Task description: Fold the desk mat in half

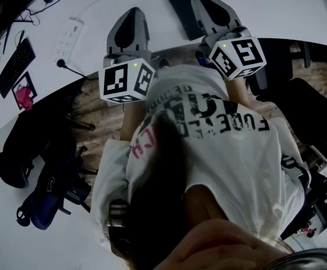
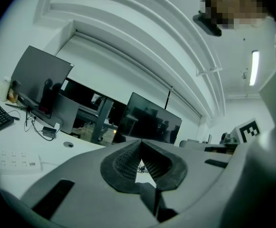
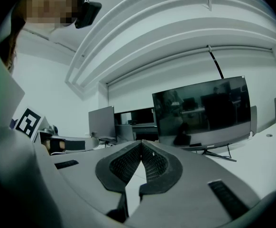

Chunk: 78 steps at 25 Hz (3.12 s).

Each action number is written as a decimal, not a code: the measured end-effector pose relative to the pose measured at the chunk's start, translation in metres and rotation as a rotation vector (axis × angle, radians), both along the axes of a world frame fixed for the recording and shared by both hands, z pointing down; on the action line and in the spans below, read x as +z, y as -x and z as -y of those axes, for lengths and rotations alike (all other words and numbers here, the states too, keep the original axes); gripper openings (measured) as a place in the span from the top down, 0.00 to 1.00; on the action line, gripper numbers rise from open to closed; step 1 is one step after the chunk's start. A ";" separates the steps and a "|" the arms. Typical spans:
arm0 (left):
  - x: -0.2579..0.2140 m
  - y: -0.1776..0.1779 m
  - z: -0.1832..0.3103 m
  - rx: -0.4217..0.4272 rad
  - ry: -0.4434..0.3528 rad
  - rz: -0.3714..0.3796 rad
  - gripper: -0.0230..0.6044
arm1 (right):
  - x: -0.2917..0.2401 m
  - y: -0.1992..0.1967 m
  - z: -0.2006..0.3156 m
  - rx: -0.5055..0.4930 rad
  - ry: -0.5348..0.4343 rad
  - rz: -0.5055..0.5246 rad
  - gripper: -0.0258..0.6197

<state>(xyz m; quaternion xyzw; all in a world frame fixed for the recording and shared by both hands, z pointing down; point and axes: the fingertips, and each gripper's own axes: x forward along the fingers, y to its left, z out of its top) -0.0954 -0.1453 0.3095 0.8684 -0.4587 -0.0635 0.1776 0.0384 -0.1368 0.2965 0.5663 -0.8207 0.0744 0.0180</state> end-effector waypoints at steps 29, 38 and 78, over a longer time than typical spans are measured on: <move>-0.003 -0.020 -0.001 0.078 -0.012 0.014 0.96 | 0.006 -0.024 -0.009 0.058 0.009 0.027 0.96; -0.005 -0.029 -0.001 0.105 -0.020 0.011 0.96 | 0.005 -0.031 -0.013 0.084 0.004 0.026 0.96; -0.010 -0.022 -0.009 0.113 -0.036 -0.006 0.96 | 0.000 -0.021 -0.019 0.072 -0.009 0.005 0.96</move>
